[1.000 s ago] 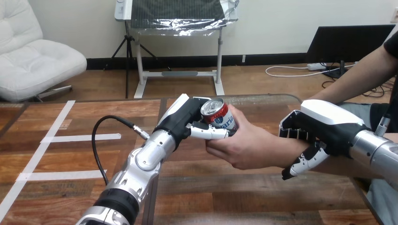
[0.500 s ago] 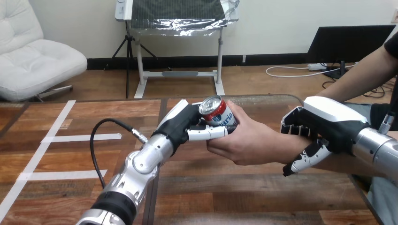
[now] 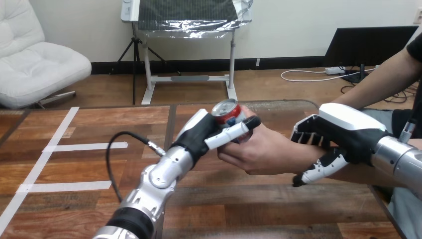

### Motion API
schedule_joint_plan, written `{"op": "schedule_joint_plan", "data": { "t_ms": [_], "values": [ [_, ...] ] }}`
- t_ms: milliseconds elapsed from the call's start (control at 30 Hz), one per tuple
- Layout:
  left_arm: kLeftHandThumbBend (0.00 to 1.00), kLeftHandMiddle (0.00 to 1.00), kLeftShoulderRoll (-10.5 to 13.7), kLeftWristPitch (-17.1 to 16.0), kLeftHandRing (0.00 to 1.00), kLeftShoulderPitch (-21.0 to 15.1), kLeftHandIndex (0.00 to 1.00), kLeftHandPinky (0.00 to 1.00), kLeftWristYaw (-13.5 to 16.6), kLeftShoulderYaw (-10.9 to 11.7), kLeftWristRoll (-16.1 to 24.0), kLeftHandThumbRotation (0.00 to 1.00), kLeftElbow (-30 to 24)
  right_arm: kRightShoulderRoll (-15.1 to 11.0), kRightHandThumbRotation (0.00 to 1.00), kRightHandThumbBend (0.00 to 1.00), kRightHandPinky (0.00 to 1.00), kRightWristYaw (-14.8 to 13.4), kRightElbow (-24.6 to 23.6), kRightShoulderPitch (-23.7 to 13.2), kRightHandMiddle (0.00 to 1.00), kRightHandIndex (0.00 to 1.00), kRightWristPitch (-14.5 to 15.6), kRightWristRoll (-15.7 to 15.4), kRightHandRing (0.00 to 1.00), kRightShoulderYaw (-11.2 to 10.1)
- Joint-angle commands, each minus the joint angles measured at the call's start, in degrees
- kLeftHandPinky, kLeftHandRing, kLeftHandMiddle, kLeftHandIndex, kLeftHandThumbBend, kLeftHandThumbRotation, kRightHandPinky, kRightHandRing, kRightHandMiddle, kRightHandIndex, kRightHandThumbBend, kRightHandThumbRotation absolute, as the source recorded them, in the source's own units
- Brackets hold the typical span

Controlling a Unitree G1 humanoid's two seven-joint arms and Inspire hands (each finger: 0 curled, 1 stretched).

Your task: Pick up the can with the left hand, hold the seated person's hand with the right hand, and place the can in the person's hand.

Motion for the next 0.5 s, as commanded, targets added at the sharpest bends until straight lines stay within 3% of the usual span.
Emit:
{"op": "schedule_joint_plan", "data": {
  "t_ms": [0,467],
  "values": [
    [0.81,0.84,-0.90,-2.13,0.82,-1.85,0.80,0.74,-0.12,0.25,-0.94,0.86,-2.81,2.46,0.39,0.82,0.52,0.55,-2.09,-0.79,0.66,0.67,-0.99,1.13,0.62,0.85],
    [0.79,0.85,0.09,-2.78,0.85,-0.31,0.81,0.76,0.70,-0.02,-0.40,0.87,-4.34,2.42,0.53,0.85,0.56,1.13,-3.37,0.11,0.71,0.72,-0.02,1.56,0.69,0.24]
  ]
}}
